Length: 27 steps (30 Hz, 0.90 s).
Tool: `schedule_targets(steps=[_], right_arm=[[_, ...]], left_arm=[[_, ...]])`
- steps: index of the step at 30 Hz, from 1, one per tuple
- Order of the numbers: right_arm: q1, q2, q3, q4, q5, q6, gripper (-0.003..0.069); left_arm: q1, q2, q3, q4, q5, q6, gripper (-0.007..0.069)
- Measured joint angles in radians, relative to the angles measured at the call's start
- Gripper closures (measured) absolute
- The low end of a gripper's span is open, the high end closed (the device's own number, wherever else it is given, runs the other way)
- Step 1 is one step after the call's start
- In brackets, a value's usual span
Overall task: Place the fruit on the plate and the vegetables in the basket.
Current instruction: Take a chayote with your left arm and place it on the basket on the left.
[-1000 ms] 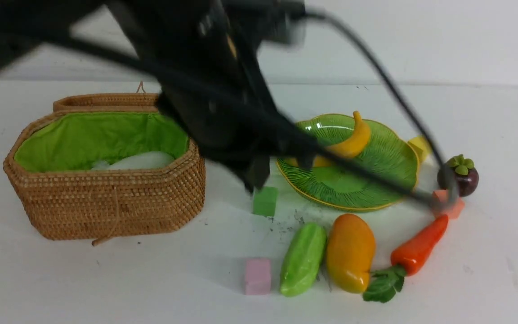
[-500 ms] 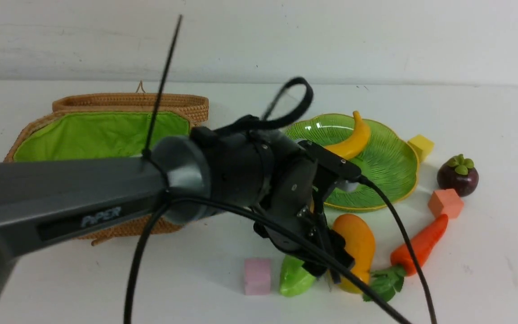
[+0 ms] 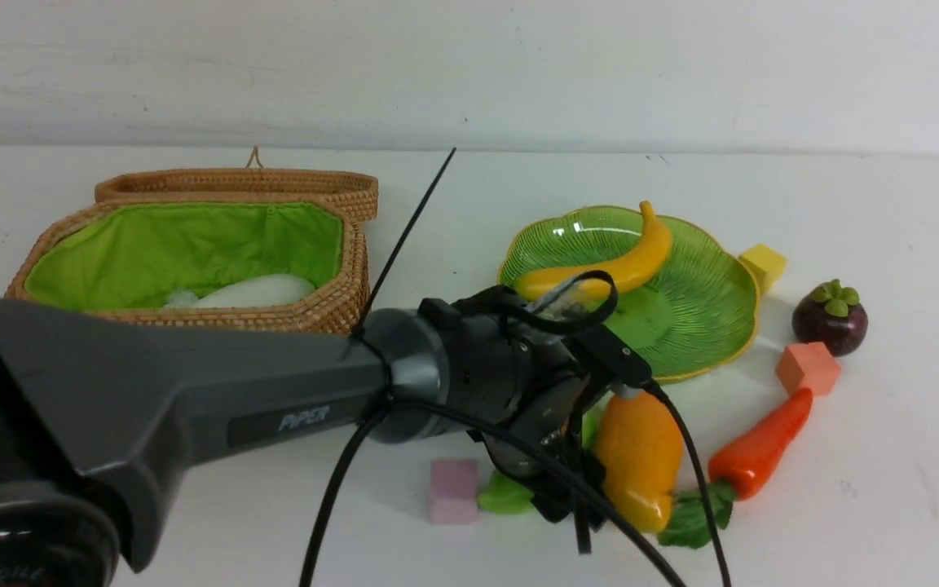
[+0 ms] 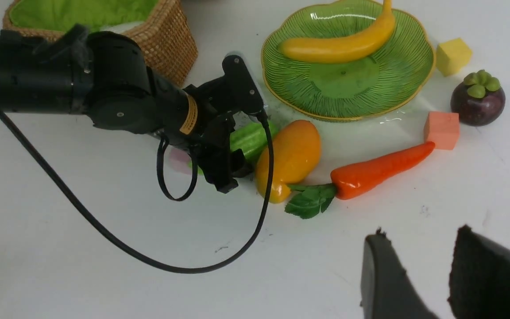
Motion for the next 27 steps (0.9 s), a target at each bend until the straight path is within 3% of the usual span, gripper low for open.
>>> schedule_targets(steps=[9,18,24,27], right_arm=[[0.0,0.0,0.0,0.0,0.0,-0.001,0.0426],[0.0,0.0,0.0,0.001,-0.081,-0.001,0.0426],[0.0,0.016,0.0,0.069,-0.244,-0.123,0.0426],[0.0,0.037,0.0,0.166,-0.362,-0.281,0.0426]], left_arm=[[0.0,-0.041,-0.036,0.04,0.112,-0.015,0.0175],[-0.007,-0.33,-0.175,-0.006,0.283,-0.011,0.0175],[0.055,-0.478,-0.179,0.058,0.494,0.192,0.0175],[0.225,-0.515,-0.179,0.042,0.554,0.342,0.0175]])
